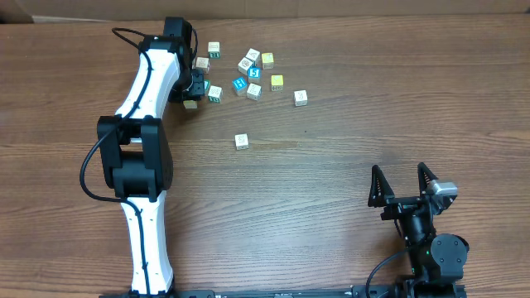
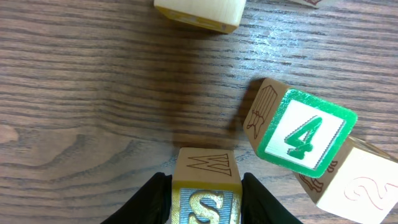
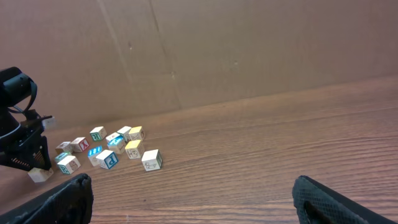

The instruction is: Form a circle

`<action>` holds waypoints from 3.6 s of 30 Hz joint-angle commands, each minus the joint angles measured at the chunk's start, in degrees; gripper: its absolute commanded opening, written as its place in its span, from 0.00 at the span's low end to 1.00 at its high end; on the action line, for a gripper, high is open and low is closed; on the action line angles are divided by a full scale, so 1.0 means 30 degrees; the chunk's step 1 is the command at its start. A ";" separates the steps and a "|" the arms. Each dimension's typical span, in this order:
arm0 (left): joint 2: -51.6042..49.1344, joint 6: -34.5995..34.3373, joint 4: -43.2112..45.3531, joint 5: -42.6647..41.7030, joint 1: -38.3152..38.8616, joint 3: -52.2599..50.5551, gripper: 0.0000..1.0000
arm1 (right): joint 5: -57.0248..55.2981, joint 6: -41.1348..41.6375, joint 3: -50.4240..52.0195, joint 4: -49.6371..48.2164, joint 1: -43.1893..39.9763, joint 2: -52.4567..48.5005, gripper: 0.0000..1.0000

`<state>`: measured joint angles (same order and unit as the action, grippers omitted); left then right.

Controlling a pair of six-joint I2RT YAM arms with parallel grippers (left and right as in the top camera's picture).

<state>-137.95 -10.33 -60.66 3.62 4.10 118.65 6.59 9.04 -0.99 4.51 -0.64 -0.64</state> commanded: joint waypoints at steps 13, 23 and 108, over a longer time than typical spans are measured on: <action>-0.0233 -0.0481 -0.0576 -0.1384 0.0015 -0.0160 0.50 | -0.0175 0.0051 0.0182 -0.0095 0.0102 0.0160 1.00; -0.0233 -0.0481 -0.0481 -0.1501 0.0007 -0.0131 0.35 | -0.0175 0.0051 0.0182 -0.0102 0.0102 0.0160 1.00; 0.2951 -1.3085 -0.2820 -0.0204 0.6003 -0.5253 0.21 | -0.0175 0.0051 0.0182 -0.0095 0.0102 0.0160 1.00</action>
<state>-129.25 -42.50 -69.12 0.03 22.26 103.39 6.59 8.99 -0.99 4.51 -0.64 -0.64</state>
